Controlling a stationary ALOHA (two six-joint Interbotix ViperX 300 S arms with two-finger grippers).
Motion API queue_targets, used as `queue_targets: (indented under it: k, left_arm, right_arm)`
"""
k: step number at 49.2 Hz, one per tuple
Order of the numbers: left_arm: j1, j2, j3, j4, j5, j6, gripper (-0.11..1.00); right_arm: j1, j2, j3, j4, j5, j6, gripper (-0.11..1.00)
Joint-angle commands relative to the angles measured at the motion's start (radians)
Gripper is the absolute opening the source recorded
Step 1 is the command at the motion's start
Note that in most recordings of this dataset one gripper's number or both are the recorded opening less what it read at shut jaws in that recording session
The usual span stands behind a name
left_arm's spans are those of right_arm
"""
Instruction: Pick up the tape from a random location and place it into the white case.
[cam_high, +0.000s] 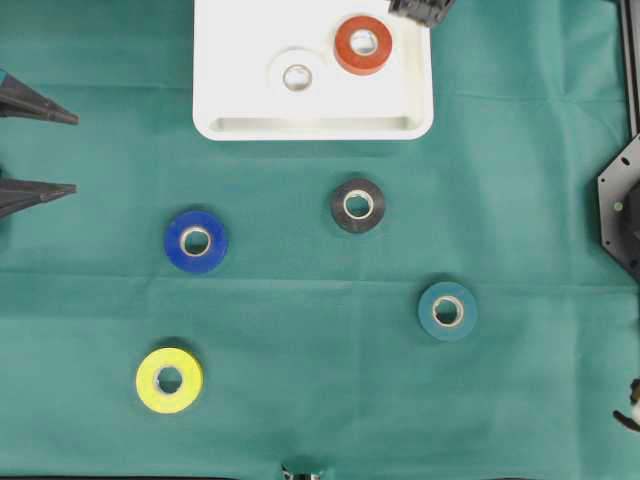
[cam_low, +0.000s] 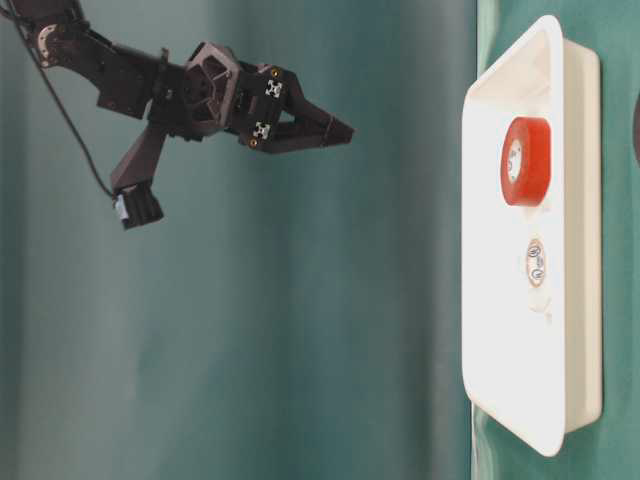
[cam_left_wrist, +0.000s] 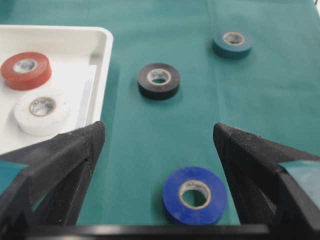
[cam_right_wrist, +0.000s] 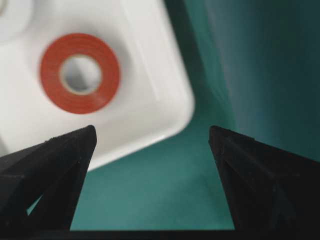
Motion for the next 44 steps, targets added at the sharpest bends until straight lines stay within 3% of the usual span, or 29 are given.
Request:
queue_targets:
  k: [1,29,44]
  left_arm:
    - [0.003,0.011,-0.023,-0.003,-0.006,0.0,0.97]
    - [0.002,0.011,-0.025,-0.003,-0.008,0.0,0.97]
    - [0.002,0.011,-0.025,-0.003,-0.008,-0.002,0.97]
  right_arm:
    - [0.052,-0.028,-0.023,0.002,-0.002,0.006,0.91]
    - [0.416,-0.028,-0.02,0.002,-0.02,0.179,0.91]
    - [0.443,-0.031,-0.014,-0.005,-0.035,0.206,0.91]
